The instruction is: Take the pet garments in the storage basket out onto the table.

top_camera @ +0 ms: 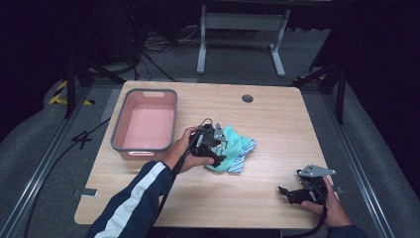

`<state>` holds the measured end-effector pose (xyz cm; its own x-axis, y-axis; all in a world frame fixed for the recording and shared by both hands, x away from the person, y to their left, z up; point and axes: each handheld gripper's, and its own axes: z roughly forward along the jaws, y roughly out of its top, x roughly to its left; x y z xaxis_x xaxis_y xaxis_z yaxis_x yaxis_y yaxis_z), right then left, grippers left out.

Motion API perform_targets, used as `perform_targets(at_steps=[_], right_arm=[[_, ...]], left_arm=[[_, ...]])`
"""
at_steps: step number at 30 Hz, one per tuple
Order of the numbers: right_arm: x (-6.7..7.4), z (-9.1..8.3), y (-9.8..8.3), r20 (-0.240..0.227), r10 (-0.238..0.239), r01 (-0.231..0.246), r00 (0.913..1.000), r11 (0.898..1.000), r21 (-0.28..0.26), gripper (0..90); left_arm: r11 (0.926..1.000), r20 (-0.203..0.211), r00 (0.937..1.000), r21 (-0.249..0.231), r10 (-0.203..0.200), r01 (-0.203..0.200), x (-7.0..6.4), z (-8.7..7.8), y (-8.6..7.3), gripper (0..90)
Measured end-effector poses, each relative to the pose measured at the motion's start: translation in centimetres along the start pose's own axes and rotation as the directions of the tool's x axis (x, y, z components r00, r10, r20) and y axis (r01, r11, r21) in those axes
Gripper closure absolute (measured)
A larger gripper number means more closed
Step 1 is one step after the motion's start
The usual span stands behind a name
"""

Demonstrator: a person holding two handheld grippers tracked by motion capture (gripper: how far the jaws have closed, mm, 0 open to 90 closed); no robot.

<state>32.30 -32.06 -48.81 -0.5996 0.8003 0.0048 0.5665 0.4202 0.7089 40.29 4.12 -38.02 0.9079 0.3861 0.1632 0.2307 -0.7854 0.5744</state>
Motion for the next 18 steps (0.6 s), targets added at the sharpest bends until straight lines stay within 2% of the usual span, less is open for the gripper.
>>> perform_targets(at_steps=[3, 9, 18], right_arm=[[0.0, 0.0, 0.0, 0.0, 0.0, 0.0, 1.0, 1.0, 0.0, 0.6], [0.0, 0.0, 0.0, 0.0, 0.0, 0.0, 1.0, 1.0, 0.0, 0.6], [0.0, 0.0, 0.0, 0.0, 0.0, 0.0, 1.0, 1.0, 0.0, 0.6]], left_arm=[[1.0, -0.004, 1.0, 0.002, 0.008, -0.008, -0.4, -0.6, -0.6, 24.1], [0.9986, -0.014, 0.9988, 0.023, 0.048, -0.047, -1.0, -1.5, -1.7, 23.8], [0.9985, -0.02, 0.9989, 0.035, 0.042, -0.041, -1.2, -2.9, -3.9, 23.3]])
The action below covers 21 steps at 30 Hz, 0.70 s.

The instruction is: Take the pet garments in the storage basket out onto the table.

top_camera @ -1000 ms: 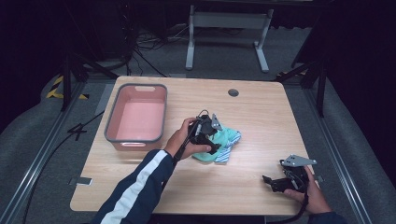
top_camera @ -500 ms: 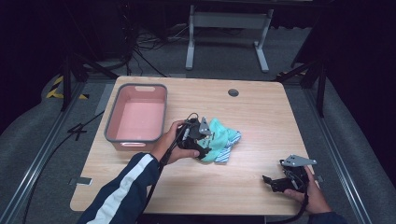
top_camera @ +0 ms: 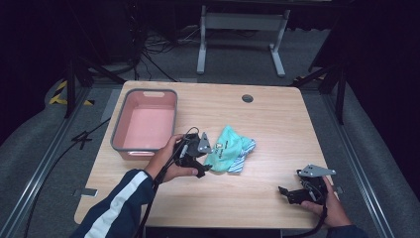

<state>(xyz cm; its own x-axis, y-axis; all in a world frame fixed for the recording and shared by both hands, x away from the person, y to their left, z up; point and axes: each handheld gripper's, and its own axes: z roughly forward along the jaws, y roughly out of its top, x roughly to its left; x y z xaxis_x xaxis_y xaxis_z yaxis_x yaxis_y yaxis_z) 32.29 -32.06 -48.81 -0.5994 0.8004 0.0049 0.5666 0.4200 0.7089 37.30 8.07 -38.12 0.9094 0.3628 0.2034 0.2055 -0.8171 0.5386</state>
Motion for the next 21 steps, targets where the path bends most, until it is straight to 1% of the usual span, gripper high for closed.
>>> perform_targets(at_steps=[3, 8, 9, 10, 13, 17, 18, 19, 20, 21], right_arm=[[0.0, 0.0, 0.0, 0.0, 0.0, 0.0, 1.0, 1.0, 0.0, 0.6], [0.0, 0.0, 0.0, 0.0, 0.001, -0.001, 1.0, 1.0, 0.0, 0.5], [0.0, 0.0, 0.0, 0.0, 0.0, 0.0, 1.0, 1.0, 0.0, 0.5], [0.0, 0.0, 0.0, 0.0, 0.001, -0.001, 1.0, 1.0, 0.0, 0.6], [0.0, 0.0, 0.0, 0.0, 0.0, 0.0, 1.0, 1.0, 0.0, 0.5], [0.0, 0.0, 0.0, 0.0, 0.001, -0.001, 1.0, 1.0, 0.0, 0.6], [0.0, 0.0, 0.0, 0.001, 0.001, -0.001, 1.0, 1.0, 0.0, 0.6], [0.0, 0.0, 0.0, 0.001, 0.001, -0.001, 1.0, 1.0, 0.0, 0.6], [0.0, 0.0, 0.0, 0.001, 0.001, -0.001, 1.0, 1.0, 0.0, 0.5], [0.0, 0.0, 0.0, 0.001, 0.001, -0.001, 1.0, 1.0, 0.0, 0.6]], left_arm=[[0.9998, -0.009, 0.9999, 0.016, 0.012, -0.012, -0.1, -0.3, -0.8, 23.1], [0.9992, -0.01, 0.9998, 0.037, 0.017, -0.017, -0.4, -0.7, -2.3, 22.5], [0.999, -0.006, 0.9998, 0.04, 0.02, -0.02, -0.4, -0.8, -2.5, 22.5], [0.9987, -0.012, 0.9996, 0.044, 0.027, -0.026, -0.4, -1.0, -2.8, 22.4], [0.9987, -0.01, 0.9999, 0.049, 0.012, -0.012, -0.4, -1.3, -3.7, 23.0], [0.9975, -0.004, 0.9998, 0.068, 0.018, -0.018, -0.5, -1.6, -5.0, 22.5], [0.9976, -0.009, 0.9999, 0.067, 0.013, -0.012, -0.5, -1.6, -5.4, 22.5], [0.997, -0.009, 0.9999, 0.077, 0.009, -0.008, -0.6, -1.7, -5.8, 22.3], [0.9967, -0.008, 0.9999, 0.08, 0.01, -0.01, -0.6, -1.8, -6.1, 22.3], [0.9967, -0.008, 0.9999, 0.08, 0.01, -0.01, -0.6, -1.8, -6.1, 22.1]])
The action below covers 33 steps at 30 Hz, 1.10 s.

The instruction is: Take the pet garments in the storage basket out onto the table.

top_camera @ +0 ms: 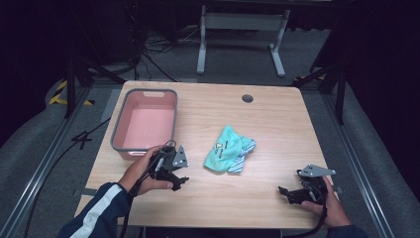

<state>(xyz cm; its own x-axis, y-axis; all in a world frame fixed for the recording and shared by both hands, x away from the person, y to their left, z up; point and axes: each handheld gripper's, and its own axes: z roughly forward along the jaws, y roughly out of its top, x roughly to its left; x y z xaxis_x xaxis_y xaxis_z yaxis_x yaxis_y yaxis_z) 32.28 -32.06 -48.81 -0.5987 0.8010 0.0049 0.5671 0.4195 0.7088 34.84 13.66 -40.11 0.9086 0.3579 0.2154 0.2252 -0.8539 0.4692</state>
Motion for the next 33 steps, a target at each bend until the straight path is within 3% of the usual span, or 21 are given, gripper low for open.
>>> perform_targets(at_steps=[11, 19, 25, 28, 33], right_arm=[[0.0, 0.0, 0.0, 0.001, 0.001, -0.001, 1.0, 1.0, 0.0, 0.6], [0.0, 0.0, 0.0, 0.001, 0.001, -0.001, 1.0, 1.0, 0.0, 0.5], [0.0, 0.0, 0.0, 0.002, 0.001, -0.001, 1.0, 1.0, 0.0, 0.5], [0.0, 0.0, 0.0, 0.001, 0.002, -0.002, 1.0, 1.0, 0.0, 0.5], [0.0, 0.0, 0.0, 0.002, 0.001, -0.001, 1.0, 1.0, 0.0, 0.6]], left_arm=[[0.9981, -0.008, 0.9996, 0.055, -0.028, 0.029, 0.0, 0.0, -4.4, 21.1], [0.9954, -0.028, 0.9968, 0.059, -0.074, 0.076, 0.6, -0.3, -7.6, 21.1], [0.9922, -0.015, 0.9929, 0.038, -0.118, 0.119, 1.2, -0.3, -10.2, 20.4], [0.9881, -0.013, 0.9882, 0.014, -0.153, 0.153, 1.5, -0.2, -11.7, 19.8], [0.9717, 0.004, 0.9721, -0.029, -0.234, 0.235, 1.9, 0.0, -13.9, 19.6]])
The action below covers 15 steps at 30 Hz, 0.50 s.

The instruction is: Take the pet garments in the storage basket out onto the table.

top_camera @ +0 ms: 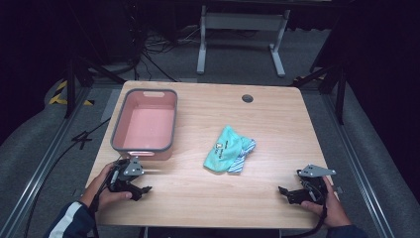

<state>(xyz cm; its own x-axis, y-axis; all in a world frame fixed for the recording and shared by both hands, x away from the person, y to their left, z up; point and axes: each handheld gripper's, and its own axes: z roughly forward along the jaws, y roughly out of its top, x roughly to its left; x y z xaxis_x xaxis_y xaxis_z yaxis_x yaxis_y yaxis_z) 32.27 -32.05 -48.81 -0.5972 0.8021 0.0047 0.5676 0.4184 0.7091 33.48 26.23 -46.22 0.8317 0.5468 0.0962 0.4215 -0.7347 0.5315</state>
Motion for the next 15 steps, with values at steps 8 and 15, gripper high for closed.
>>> perform_targets(at_steps=[8, 15], right_arm=[[0.0, 0.0, 0.0, -0.001, -0.001, 0.001, 1.0, 1.0, 0.001, 0.5], [0.0, 0.0, 0.0, -0.002, 0.0, 0.0, 1.0, 1.0, 0.0, 0.6]], left_arm=[[0.9825, 0.056, 0.9912, -0.137, -0.12, 0.127, 1.1, 0.2, -2.7, 16.7], [0.9722, 0.054, 0.9902, -0.19, -0.129, 0.137, 0.9, 0.4, -3.4, 15.7]])
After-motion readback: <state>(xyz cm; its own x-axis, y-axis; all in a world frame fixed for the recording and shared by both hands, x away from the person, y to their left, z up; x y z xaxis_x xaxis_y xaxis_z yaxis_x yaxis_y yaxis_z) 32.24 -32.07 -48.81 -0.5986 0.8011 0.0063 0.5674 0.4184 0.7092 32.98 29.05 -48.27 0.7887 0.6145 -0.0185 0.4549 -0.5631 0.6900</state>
